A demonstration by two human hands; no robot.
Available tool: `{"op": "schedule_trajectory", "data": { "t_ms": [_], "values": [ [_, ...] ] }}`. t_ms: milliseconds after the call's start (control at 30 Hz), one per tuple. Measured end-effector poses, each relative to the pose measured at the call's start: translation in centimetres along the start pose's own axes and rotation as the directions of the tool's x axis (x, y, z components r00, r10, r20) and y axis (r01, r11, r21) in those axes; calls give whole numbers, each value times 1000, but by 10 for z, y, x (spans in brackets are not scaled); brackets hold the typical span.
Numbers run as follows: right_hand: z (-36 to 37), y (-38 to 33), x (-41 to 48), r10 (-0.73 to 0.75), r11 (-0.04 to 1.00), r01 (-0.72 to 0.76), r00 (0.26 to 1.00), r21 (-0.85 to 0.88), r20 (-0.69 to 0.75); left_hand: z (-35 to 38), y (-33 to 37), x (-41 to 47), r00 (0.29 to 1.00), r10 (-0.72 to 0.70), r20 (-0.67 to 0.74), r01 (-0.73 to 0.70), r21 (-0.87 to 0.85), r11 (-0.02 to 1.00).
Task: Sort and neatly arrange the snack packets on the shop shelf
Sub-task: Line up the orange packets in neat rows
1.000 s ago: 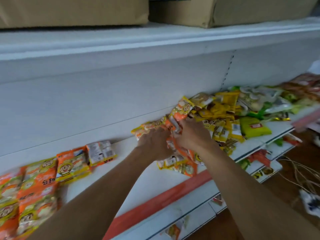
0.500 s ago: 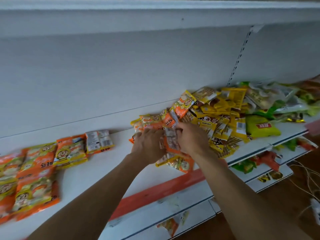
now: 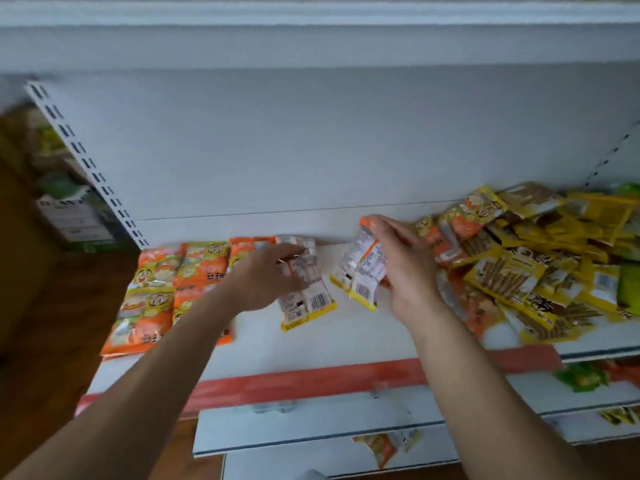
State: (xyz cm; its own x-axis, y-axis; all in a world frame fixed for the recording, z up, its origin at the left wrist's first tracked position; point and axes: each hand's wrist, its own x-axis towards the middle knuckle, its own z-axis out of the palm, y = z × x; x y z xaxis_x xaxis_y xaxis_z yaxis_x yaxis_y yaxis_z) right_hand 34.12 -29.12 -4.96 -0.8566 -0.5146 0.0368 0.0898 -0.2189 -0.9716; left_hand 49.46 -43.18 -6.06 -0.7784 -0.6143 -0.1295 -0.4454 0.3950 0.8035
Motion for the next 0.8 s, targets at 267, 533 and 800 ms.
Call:
{"op": "schedule_trajectory", "data": {
  "t_ms": [267, 533, 800],
  "values": [
    [52, 56, -40, 150, 944, -129, 988, -304, 46, -39, -63, -39, 999, 0, 52, -13, 250, 968],
    [77, 58, -40, 167, 620, 113, 948, -777, 271, -19, -71, -53, 937, 332, -112, -197, 614, 764],
    [35, 100, -73, -4, 317, 528, 832, -788, 555, -8, -91, -63, 934, 356, -22, -255, 657, 709]
  ]
}}
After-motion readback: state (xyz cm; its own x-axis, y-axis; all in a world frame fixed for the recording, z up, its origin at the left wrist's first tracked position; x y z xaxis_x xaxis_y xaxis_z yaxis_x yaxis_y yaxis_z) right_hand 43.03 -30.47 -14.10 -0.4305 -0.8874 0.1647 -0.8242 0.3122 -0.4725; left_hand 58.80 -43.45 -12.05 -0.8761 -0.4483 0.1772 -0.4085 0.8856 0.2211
